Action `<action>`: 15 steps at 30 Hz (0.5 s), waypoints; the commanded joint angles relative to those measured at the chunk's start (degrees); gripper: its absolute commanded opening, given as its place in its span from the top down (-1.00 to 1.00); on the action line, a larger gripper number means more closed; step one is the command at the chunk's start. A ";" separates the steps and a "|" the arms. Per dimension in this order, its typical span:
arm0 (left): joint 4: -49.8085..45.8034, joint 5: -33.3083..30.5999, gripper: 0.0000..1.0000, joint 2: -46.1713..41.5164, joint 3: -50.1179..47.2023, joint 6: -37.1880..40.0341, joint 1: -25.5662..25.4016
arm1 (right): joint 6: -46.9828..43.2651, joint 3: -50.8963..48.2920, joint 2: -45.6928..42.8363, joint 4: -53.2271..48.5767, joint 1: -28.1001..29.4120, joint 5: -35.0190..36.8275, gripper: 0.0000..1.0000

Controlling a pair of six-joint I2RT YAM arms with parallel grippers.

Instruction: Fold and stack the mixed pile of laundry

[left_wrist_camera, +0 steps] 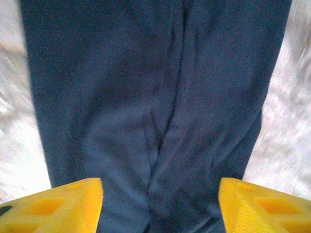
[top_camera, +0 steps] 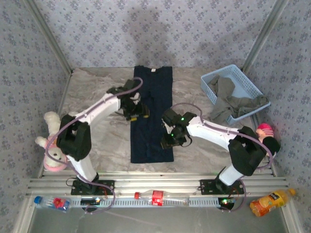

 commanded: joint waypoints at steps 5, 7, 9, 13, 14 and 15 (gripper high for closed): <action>10.59 -4.73 -0.10 -1.34 -13.62 -12.03 -7.70 | -1.24 -3.52 0.89 0.08 5.10 3.30 0.19; 11.72 -6.83 -0.08 -0.57 -14.75 -13.31 -8.79 | -0.17 -4.01 1.92 0.47 5.65 4.86 0.21; 12.69 -8.72 -0.08 0.47 -15.74 -14.20 -9.53 | 0.65 -4.70 2.53 1.33 5.87 5.86 0.23; 13.06 -11.56 -0.08 2.00 -17.14 -15.41 -9.96 | 1.24 -5.80 2.99 3.23 6.14 6.53 0.28; 13.15 -12.09 -0.08 2.12 -17.60 -15.54 -9.90 | 1.42 -5.97 3.12 3.85 6.13 6.51 0.30; 13.11 -12.64 -0.08 2.23 -17.87 -15.63 -9.90 | 1.72 -6.13 3.19 4.21 6.15 6.55 0.33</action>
